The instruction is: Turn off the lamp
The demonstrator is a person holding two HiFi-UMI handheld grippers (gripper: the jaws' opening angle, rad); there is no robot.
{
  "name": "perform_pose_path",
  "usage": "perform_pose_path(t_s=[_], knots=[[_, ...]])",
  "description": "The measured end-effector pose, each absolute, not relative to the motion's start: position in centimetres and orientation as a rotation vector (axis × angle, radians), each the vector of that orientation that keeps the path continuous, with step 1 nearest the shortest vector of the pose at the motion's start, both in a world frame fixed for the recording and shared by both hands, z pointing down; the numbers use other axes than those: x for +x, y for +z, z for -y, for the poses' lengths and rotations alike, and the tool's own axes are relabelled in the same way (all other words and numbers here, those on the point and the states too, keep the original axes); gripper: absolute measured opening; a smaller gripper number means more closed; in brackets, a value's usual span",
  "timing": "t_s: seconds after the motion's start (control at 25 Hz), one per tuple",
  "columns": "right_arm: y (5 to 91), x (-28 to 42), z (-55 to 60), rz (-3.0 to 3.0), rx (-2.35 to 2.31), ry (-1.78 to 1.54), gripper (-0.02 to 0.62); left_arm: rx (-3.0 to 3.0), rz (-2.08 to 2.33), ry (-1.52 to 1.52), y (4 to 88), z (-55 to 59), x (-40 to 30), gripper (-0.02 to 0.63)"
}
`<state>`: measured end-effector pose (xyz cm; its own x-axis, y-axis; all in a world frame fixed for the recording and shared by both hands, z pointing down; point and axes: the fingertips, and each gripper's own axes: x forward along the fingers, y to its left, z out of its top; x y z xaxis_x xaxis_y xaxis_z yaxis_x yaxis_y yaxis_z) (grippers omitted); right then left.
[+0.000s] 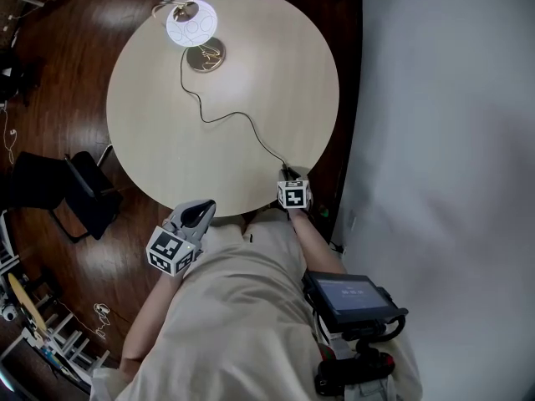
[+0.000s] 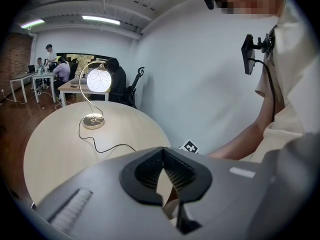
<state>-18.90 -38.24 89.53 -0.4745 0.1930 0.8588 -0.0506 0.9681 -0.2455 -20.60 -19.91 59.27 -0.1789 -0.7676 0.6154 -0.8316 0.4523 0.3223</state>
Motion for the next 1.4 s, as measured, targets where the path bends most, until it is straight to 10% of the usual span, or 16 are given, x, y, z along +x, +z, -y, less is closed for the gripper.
perform_pose_path(t_s=[0.72, 1.0, 1.4], knots=[[89.0, -19.6, 37.8, 2.02, -0.077, 0.147, 0.067, 1.309, 2.006, 0.114, 58.9, 17.6, -22.4, -0.012], [86.5, -20.5, 39.0, 2.148, 0.047, 0.136, 0.202, 1.346, 2.009, 0.106, 58.5, 16.7, -23.3, -0.012], [80.2, -23.0, 35.4, 2.321, 0.178, 0.108, 0.204, 1.502, 1.994, 0.035, 57.9, 10.4, -27.1, -0.012]])
